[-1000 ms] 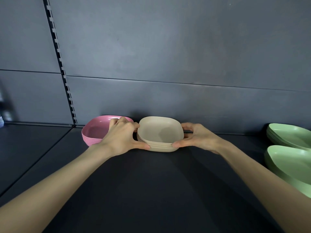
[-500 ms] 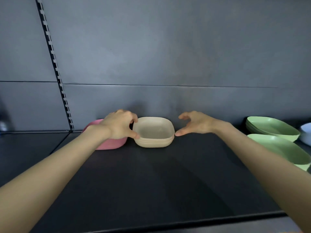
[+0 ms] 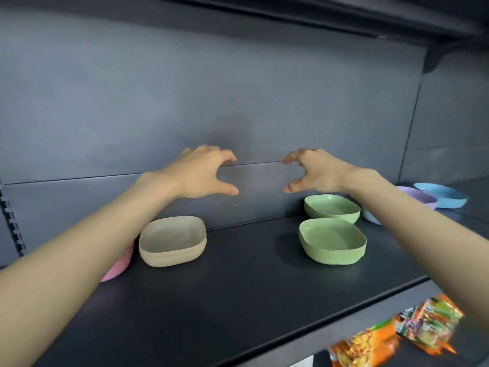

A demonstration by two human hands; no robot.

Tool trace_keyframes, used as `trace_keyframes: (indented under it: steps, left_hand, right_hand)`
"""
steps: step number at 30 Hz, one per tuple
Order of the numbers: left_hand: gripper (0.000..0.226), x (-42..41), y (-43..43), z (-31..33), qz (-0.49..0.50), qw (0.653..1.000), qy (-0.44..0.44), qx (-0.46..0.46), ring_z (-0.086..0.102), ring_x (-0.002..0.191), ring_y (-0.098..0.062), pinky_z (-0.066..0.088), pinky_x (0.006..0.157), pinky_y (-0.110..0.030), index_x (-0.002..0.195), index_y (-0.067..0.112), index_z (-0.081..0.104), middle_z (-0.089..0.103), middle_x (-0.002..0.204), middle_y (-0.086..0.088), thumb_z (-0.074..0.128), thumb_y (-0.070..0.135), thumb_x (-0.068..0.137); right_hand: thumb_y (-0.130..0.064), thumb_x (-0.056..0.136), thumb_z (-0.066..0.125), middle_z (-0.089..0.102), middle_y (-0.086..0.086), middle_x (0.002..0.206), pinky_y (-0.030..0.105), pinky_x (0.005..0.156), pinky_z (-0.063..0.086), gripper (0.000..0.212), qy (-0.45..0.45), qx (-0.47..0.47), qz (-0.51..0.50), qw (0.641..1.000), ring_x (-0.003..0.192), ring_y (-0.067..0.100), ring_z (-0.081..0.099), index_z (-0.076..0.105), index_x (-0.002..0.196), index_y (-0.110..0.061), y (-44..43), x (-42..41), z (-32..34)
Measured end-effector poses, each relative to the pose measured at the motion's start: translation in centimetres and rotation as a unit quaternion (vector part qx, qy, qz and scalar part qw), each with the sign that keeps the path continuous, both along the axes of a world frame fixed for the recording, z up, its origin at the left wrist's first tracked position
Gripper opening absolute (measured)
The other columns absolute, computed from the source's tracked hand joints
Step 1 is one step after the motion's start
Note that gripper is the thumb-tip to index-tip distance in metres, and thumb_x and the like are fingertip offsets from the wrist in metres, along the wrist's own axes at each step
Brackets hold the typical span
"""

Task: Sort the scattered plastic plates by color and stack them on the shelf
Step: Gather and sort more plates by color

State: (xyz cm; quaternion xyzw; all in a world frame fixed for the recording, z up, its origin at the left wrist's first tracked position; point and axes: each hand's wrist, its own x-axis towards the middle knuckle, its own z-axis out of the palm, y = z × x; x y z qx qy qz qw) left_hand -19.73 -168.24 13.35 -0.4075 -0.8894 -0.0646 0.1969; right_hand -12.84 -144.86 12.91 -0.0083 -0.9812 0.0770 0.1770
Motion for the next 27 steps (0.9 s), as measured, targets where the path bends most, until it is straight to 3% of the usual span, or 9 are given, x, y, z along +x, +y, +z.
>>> trace_keyframes:
  steps: [3, 14, 27]
  left_hand:
    - [0.068, 2.1, 3.8, 0.6, -0.019, 1.000, 0.021, -0.007, 0.040, 0.125, -0.021, 0.033, 0.103, -0.038, 0.137, 0.025, 0.040, 0.049, 0.132, 0.000, 0.063, 0.054, 0.080]
    - [0.071, 9.4, 19.8, -1.7, -0.027, 1.000, 0.007, -0.010, 0.036, 0.128, -0.019, 0.027, 0.102, -0.035, 0.140, 0.027, 0.034, 0.045, 0.136, 0.001, 0.060, 0.056, 0.081]
    - [0.071, 7.2, 32.4, -1.2, -0.032, 0.999, 0.014, -0.011, 0.036, 0.128, -0.018, 0.025, 0.104, -0.035, 0.141, 0.028, 0.033, 0.046, 0.135, 0.003, 0.060, 0.055, 0.081]
  right_hand:
    - [-0.033, 0.079, 0.073, 0.045, 0.007, 0.141, 0.029, 0.101, 0.034, 0.068, 0.022, 0.010, -0.025, 0.999, 0.132, 0.024, 0.038, 0.043, 0.137, -0.015, 3.6, 2.6, 0.7]
    - [-0.035, 0.082, 0.069, 0.039, 0.000, 0.145, 0.029, 0.101, 0.031, 0.065, -0.010, -0.011, -0.054, 0.998, 0.134, 0.021, 0.032, 0.041, 0.139, -0.019, 20.5, 11.1, -2.0]
    - [-0.031, 0.081, 0.070, 0.037, 0.001, 0.146, 0.035, 0.105, 0.034, 0.065, -0.019, -0.013, -0.053, 0.998, 0.133, 0.023, 0.033, 0.040, 0.139, -0.020, 33.3, 7.3, -2.3]
